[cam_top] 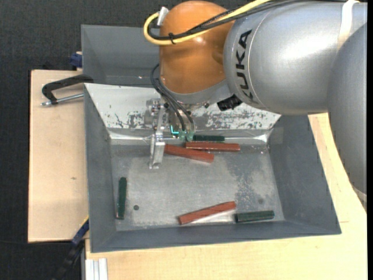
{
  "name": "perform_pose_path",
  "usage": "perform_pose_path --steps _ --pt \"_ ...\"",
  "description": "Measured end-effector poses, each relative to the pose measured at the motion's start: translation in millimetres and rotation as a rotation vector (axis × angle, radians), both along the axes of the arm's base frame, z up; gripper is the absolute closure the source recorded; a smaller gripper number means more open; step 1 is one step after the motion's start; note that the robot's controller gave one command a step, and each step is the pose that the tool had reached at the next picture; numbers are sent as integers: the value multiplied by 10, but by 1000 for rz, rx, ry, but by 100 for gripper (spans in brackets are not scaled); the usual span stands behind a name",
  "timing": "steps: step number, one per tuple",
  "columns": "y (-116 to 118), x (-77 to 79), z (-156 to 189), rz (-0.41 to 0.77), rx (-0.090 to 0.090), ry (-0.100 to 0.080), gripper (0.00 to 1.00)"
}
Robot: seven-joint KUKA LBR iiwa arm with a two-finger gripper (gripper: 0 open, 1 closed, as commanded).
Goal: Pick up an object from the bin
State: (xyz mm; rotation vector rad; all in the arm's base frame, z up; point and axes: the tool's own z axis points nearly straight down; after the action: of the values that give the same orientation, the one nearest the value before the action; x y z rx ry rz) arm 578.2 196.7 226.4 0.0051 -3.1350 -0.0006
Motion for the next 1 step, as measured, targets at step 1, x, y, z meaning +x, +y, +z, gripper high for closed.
perform_pose_path --steps 1 --pt "-13 20 48 -3 1 -8 100"
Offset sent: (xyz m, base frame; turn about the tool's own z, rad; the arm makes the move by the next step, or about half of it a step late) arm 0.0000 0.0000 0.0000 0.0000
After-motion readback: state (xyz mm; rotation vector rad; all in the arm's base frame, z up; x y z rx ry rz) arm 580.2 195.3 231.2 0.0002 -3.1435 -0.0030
